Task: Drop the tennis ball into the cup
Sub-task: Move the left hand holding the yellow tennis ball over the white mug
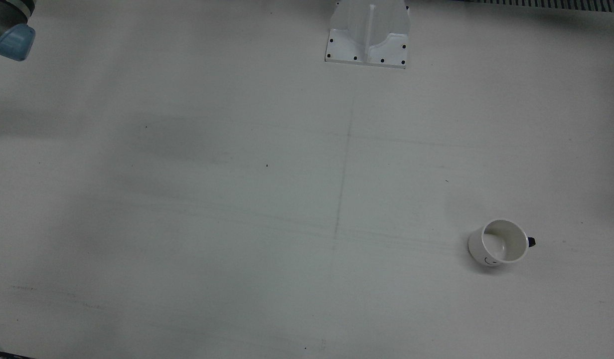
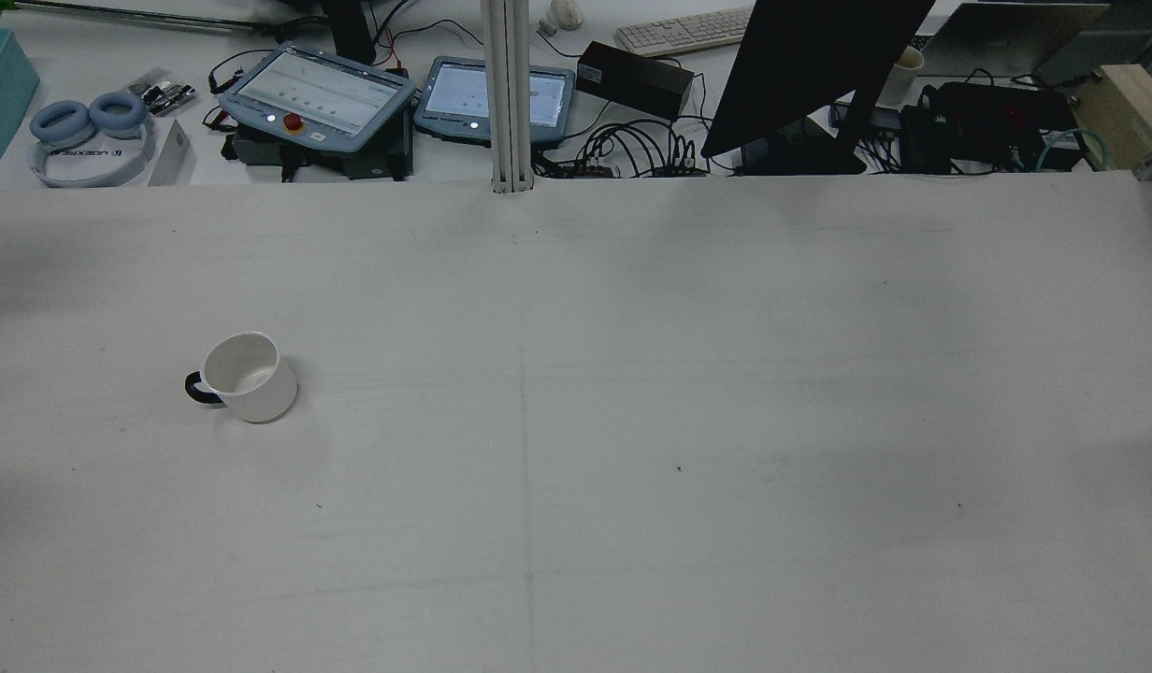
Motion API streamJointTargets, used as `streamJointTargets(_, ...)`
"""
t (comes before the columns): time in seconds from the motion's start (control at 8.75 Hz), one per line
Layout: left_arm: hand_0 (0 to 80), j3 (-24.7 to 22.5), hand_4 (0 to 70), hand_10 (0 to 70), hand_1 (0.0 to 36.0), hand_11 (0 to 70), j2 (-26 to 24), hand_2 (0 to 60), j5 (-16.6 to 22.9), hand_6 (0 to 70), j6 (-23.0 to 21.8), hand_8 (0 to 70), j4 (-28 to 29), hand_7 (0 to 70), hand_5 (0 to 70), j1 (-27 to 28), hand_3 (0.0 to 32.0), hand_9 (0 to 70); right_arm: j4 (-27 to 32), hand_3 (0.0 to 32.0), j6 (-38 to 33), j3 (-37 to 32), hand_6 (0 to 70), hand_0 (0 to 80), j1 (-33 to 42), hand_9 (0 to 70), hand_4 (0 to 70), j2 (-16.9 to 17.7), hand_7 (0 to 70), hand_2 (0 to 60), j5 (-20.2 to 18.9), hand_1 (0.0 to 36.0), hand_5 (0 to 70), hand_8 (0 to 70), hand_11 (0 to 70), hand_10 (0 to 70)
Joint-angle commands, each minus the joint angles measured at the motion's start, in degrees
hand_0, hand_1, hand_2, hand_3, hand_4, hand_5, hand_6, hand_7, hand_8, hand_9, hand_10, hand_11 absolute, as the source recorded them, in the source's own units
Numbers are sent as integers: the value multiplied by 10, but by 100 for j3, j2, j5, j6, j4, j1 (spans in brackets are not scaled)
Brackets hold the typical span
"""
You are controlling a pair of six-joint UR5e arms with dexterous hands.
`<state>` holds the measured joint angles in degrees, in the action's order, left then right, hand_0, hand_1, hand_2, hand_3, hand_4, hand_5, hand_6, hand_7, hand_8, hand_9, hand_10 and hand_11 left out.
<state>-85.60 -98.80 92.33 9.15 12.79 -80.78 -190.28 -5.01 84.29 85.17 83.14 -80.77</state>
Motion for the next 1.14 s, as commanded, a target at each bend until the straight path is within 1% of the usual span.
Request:
streamJointTargets(0.0,800,-691,303,384,360,579,114,552,13,700,-10,435,-240,700,334,420,0,545,0,0,0,0,0,0,0,0,0,0,0,0,0,0,0,0,0,0)
streamJointTargets(0.11,800,-921,311,390,360,586,115,600,13,700,-54,439,-389,700,346,971,0,548,0,0,0,0,0,0,0,0,0,0,0,0,0,0,0,0,0,0)
streamJointTargets(0.34,800,-1177,347,399,360,599,54,600,-39,700,-10,443,-505,700,337,2105,0,553,0,0,0,0,0,0,0,0,0,0,0,0,0,0,0,0,0,0)
streamJointTargets(0.46,800,-1205,344,408,360,611,-77,600,-100,700,25,450,-592,700,343,2511,0,565,0,0,0,0,0,0,0,0,0,0,0,0,0,0,0,0,0,0)
streamJointTargets(0.57,800,-1196,350,411,360,614,-191,600,-136,700,51,452,-698,700,355,2732,0,568,0,0,0,0,0,0,0,0,0,0,0,0,0,0,0,0,0,0)
streamJointTargets(0.69,800,-1187,353,410,360,614,-288,600,-154,700,164,451,-751,700,336,2908,0,566,0,0,0,0,0,0,0,0,0,0,0,0,0,0,0,0,0,0)
streamJointTargets(0.8,800,-1161,339,411,360,615,-385,600,-267,700,253,445,-812,700,343,3119,0,550,0,0,0,0,0,0,0,0,0,0,0,0,0,0,0,0,0,0)
streamJointTargets(0.91,800,-1074,329,410,360,614,-412,600,-338,700,271,436,-804,700,324,3374,0,535,0,0,0,0,0,0,0,0,0,0,0,0,0,0,0,0,0,0)
streamJointTargets(1.03,800,-908,312,401,360,601,-438,593,-347,700,271,401,-726,700,301,3507,0,483,0,0,0,0,0,0,0,0,0,0,0,0,0,0,0,0,0,0)
